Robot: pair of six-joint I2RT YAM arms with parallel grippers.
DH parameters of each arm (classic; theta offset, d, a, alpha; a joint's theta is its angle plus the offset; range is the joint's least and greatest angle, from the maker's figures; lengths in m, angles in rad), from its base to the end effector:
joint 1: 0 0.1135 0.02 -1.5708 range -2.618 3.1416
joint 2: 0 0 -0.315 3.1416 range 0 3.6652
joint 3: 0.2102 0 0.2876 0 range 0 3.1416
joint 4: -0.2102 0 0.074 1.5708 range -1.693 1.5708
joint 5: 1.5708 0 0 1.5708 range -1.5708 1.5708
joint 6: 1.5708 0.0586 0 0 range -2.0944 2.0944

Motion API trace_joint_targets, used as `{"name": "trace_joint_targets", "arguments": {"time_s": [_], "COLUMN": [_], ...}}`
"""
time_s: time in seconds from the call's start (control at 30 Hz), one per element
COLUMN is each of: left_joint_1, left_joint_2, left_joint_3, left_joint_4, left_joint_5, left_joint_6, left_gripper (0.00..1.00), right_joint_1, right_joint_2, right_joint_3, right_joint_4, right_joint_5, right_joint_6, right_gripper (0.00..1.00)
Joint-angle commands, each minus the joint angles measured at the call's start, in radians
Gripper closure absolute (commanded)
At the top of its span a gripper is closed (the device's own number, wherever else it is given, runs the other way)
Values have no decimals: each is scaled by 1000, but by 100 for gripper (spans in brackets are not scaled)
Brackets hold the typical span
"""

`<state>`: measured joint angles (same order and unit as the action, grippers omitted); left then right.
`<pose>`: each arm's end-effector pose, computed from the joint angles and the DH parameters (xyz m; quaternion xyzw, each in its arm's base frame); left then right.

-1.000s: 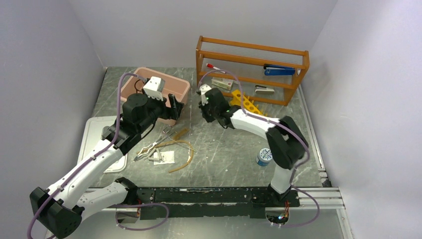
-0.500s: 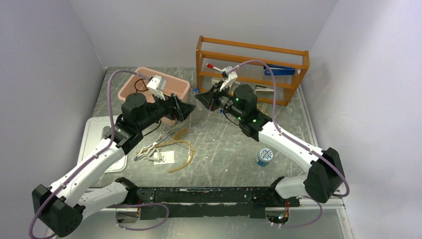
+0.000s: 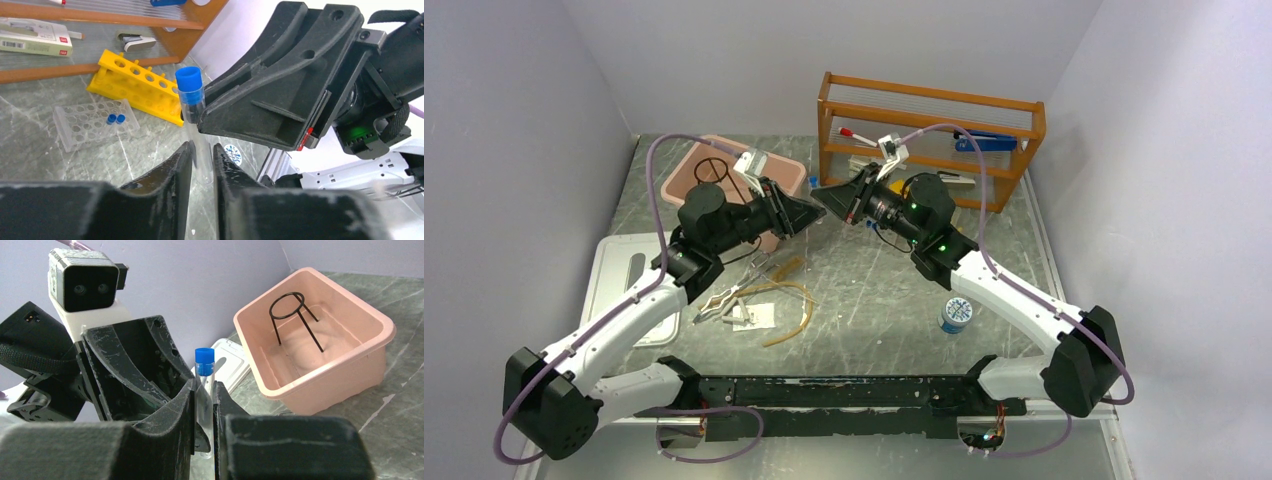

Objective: Organize the chemistry lab equipment

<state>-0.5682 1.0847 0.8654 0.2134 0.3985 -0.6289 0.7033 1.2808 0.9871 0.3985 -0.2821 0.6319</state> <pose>0.2309 -0.1744 0.3886 0.1184 0.6991 -0.5054 0.4918 0.2534 0.2363 0.4050 -0.1280 0.6583 0.5294 0.5196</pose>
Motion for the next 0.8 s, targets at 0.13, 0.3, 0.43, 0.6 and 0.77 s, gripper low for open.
{"name": "trace_joint_targets", "arguments": {"time_s": [0.13, 0.3, 0.43, 0.6, 0.77], "left_joint_1": [5, 5, 5, 5, 5], "left_joint_2": [13, 20, 25, 18, 14], "left_joint_3": [-15, 50, 105, 126, 125], "left_joint_4": [101, -37, -166, -275, -317], "left_joint_5": [148, 161, 179, 205, 192], "left_joint_6": [75, 244, 381, 510, 561], "left_gripper": [95, 95, 95, 95, 95], "right_joint_1": [4, 1, -4, -8, -11], "right_joint_2": [-33, -44, -31, -28, -17], "right_joint_3": [8, 81, 201, 272, 294], "right_joint_4": [8, -165, -386, -588, -629], "right_joint_5": [-37, 19, 27, 44, -17], "right_joint_6": [20, -29, -126, -179, -171], "right_gripper": [81, 58, 57, 56, 56]}}
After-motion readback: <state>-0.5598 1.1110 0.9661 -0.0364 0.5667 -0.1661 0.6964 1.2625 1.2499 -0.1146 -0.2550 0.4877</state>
